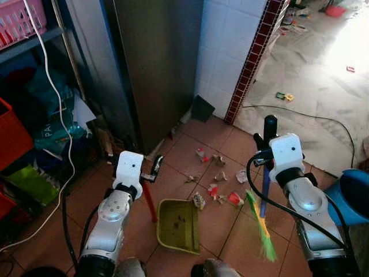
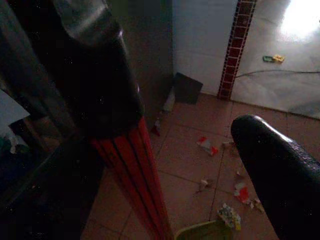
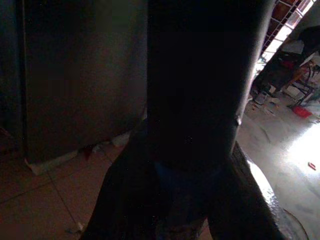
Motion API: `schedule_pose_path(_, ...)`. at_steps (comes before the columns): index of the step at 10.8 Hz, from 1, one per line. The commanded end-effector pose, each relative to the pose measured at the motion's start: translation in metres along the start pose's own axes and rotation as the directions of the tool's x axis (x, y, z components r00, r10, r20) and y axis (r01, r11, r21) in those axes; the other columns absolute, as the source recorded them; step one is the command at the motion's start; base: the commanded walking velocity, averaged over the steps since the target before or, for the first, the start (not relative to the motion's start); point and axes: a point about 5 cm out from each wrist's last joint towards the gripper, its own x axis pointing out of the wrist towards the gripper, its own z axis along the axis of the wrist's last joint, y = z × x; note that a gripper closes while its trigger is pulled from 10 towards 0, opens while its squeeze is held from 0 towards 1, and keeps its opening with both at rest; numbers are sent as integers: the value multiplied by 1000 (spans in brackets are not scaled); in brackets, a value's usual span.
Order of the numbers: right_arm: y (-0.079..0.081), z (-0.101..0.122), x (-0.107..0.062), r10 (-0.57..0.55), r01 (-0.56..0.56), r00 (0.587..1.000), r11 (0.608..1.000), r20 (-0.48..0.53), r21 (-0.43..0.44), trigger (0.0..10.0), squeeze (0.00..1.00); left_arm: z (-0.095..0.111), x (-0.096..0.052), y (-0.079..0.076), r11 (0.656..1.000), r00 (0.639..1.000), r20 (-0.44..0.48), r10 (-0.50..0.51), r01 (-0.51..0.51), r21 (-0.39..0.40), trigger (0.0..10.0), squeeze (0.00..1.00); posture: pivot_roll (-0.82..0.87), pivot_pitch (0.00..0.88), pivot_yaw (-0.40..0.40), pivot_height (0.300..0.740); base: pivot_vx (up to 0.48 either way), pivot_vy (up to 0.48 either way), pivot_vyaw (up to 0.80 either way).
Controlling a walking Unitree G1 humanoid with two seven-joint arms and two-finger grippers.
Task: Sweep floor
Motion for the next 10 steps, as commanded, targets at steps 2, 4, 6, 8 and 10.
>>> schedule_pose_path(2,-6,9,2,-6,7,999,1000,45,-30,10000,0,5,1,1,1000,1000,13,-15,15,19,10000,0,-85,55,-53,740,0,0,0)
schedule_pose_path(4,-6,9,2,-6,7,999,999,44,-31,10000,0,12,4,6,999,999,44,-12,10,38,10000,0,-87,57,-51,740,0,0,0)
schedule_pose_path(6,-7,8,1,-7,9,999,999,42,-32,10000,0,14,4,7,999,998,61,-5,2,46,10000,0,-88,59,-54,740,0,0,0)
schedule_pose_path(8,-7,9,2,-7,8,999,999,43,-33,10000,0,13,4,7,999,998,59,-11,8,47,10000,0,-89,59,-55,740,0,0,0)
schedule_pose_path(10,-9,9,1,-11,12,999,999,43,-35,10000,0,14,6,11,997,998,64,-18,13,77,10000,0,-89,59,-55,740,0,0,0)
